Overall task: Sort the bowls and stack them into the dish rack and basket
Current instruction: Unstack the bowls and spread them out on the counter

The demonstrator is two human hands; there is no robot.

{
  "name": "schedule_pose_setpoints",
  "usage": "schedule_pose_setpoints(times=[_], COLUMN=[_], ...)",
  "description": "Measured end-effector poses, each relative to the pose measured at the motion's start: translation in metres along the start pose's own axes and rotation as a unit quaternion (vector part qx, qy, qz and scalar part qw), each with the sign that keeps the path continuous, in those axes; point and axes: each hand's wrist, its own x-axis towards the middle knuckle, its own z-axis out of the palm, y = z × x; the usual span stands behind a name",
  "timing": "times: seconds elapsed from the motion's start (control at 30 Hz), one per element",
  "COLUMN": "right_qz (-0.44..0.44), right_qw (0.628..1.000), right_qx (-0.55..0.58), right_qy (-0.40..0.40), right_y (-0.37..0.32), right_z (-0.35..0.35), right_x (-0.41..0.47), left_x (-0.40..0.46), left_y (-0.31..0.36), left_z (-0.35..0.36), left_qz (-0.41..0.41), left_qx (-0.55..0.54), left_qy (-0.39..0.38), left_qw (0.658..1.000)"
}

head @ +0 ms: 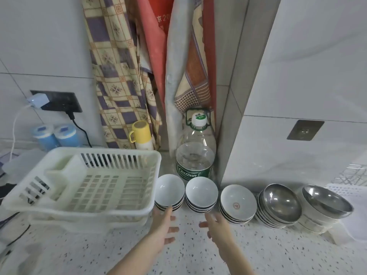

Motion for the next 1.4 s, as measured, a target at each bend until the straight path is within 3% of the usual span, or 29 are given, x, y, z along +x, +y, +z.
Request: schedule_pose_setpoints(times=[0.37,0.63,1.07,1.4], right_qz=[0.047,0.053,0.012,-0.110], right_qw=[0.997,0.994,0.991,0.971], right_qx=[0.008,0.045,0.069,0.156], right_qy=[0.056,0.079,0.116,0.146], right_y=[-0.015,-0.022,-0.036,-0.033], right_z=[0.025,0.026,0.028,0.014], right_x=[0.041,0.045,0.034,-0.015], left_x=[0.033,0.041,0.033,0.007], left_y=[0.017,0.019,0.017,0.015], left_z=[0.010,0.010,0.003,-0.011], left_qz=[-0.014,0.000,0.017,0.035], left_qx=[0.035,0.046,-0.076,-0.153], left_qy=[0.059,0.056,0.022,-0.118], left_qw=[0.998,0.997,0.997,0.980])
